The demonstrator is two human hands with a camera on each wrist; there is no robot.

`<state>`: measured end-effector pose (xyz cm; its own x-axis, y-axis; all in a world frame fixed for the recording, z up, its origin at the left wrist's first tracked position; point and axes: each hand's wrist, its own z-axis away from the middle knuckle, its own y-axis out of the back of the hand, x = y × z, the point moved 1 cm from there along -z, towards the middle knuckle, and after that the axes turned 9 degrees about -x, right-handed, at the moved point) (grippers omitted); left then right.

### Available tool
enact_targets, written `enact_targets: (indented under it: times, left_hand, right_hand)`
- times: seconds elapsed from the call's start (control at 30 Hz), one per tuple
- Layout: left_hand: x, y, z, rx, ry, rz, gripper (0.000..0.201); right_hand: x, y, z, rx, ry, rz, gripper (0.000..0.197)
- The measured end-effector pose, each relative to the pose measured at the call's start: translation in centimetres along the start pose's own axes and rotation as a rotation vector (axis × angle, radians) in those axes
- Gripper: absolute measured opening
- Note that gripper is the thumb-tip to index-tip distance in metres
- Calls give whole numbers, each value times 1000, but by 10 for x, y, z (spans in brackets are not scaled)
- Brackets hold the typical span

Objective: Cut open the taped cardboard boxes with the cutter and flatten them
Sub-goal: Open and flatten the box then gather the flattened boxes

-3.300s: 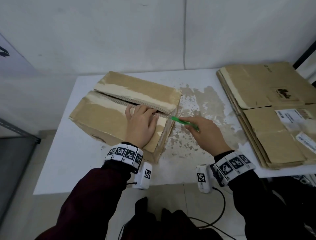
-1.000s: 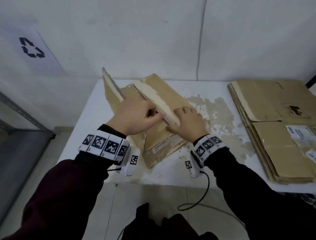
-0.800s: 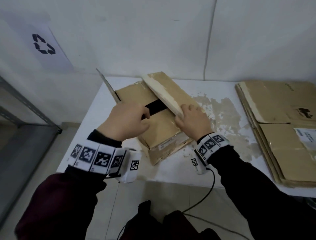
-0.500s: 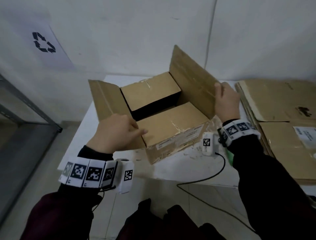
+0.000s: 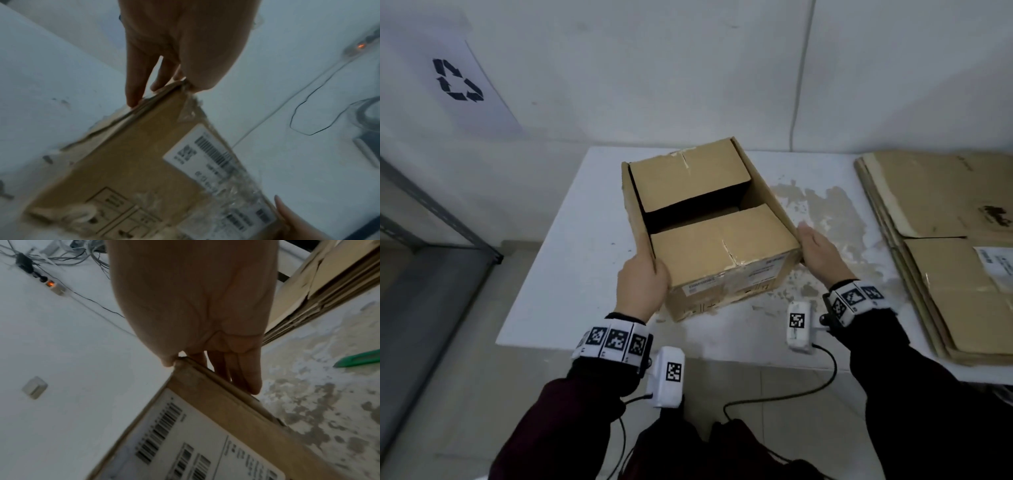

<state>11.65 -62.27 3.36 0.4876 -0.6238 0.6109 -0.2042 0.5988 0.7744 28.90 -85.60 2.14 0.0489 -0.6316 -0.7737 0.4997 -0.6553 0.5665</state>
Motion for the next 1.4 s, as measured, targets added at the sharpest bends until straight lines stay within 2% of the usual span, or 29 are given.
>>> enact_targets:
  times: [0.07,0.13,0.23,0.3,0.33,0.43,0.5,0.63,0.73,0.8,0.87,0.97,1.0,1.07,1.1,1.17,1.2,1.3,1.4]
  left_hand:
    - [1,-3,-4,55,-21,-13,60]
    - [0,-6,-10,93,-44,-46,61]
    - [-4,-8,-17,101,-66,-40,63]
    - [-8,-9,-18,108,-81,-26,61]
    - [-10,-9,-18,113,-88,-13,58]
    - [-13,-6,-17,114,-97,27,51]
    - [-15,-4,-16,99,-110,53,50]
    - [-22,1,-17,71,-103,221,47]
    - [-31,3,-24,73,-89,245,44]
    - [-33,6,-23,47,-81,248,46]
    - [-31,9,-18,6,-83,219,51]
    - [-25,13,-16,11,-93,136,54]
    - [-23,14,-16,10,-95,110,54]
    - [-19,17,-15,-11,-100,64,55]
    - [-18,18,-15,-25,-100,42,55]
    - [-14,21,-14,-46,-85,2,55]
    - [-12,22,-14,-54,-77,-26,55]
    - [-8,27,-16,-97,-64,-137,55]
    - [0,36,-17,-149,-41,-232,51]
  right_hand:
    - [-5,2,-2,-58,-15,62,42]
    - [-15,11,-8,-56,-24,223,41]
    - [-46,19,-24,-5,122,473,46]
    - [-70,6,-42,-122,238,523,46]
    - [-80,-3,-50,-217,247,543,45]
    - [-89,-26,-70,-456,96,819,48]
    - [-89,-25,-75,-490,43,918,50]
    - [-106,4,-51,-278,287,599,34]
    - [-118,28,-3,-70,449,490,20]
    - [-119,39,34,-15,504,405,13]
    - [-113,48,66,-65,457,317,13]
    - [-93,58,96,-281,353,290,10]
    - [-85,58,100,-358,313,323,13]
    - [-64,54,100,-460,213,456,37]
    - [-53,49,96,-453,164,526,55]
    - [-35,39,82,-338,119,630,88]
    - [-29,34,76,-273,119,665,99]
    - [-14,21,58,-149,104,761,112]
    - [-2,8,48,-54,118,717,111]
